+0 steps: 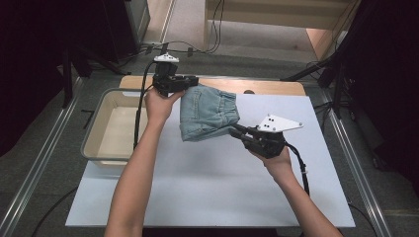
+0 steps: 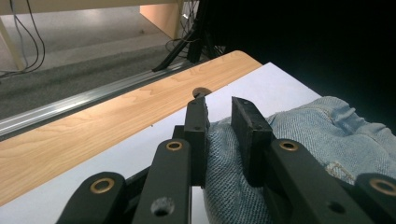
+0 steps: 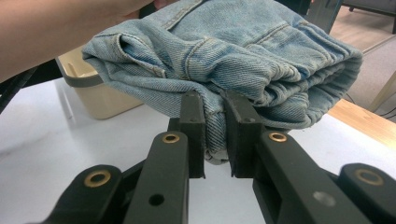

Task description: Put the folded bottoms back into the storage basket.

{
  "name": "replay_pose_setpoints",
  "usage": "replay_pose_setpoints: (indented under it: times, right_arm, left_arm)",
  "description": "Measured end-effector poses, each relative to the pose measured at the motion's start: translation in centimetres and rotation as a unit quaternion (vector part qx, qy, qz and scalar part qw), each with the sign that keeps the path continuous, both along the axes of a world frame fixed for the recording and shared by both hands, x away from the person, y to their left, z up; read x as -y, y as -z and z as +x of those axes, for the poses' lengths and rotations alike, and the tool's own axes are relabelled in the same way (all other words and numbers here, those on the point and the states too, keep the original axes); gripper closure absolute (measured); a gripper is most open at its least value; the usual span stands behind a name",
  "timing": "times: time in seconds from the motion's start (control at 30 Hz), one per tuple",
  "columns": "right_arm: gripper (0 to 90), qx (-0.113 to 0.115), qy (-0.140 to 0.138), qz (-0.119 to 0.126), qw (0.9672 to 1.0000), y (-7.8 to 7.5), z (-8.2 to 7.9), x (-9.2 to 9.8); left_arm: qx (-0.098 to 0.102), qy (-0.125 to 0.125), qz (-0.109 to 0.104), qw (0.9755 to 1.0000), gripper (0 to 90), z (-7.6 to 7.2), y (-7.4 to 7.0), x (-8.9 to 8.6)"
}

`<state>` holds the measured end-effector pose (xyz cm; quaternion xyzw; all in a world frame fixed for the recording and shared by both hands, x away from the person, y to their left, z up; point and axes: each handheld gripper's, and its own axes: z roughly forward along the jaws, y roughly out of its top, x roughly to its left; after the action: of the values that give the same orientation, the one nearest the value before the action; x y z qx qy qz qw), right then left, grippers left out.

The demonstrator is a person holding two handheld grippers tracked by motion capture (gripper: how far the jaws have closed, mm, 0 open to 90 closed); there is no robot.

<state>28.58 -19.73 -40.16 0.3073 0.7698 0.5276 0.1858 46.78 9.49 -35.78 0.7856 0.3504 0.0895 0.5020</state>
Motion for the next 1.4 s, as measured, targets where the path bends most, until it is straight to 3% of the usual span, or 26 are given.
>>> replay_pose_setpoints:
  times: [0.87, 1.4]
  right_arm:
    - [76.9, 0.008, -0.014, -0.008, 0.9998, -0.6, 0.6, -2.6]
    - [78.4, 0.023, -0.016, -0.031, 0.9991, -0.7, 0.7, -4.3]
  left_arm:
    - [0.009, -0.015, 0.009, 0.9998, 77.8, 0.0, -0.6, -2.4]
    - [0.012, -0.020, 0.008, 0.9997, 77.8, -0.1, -1.1, -3.7]
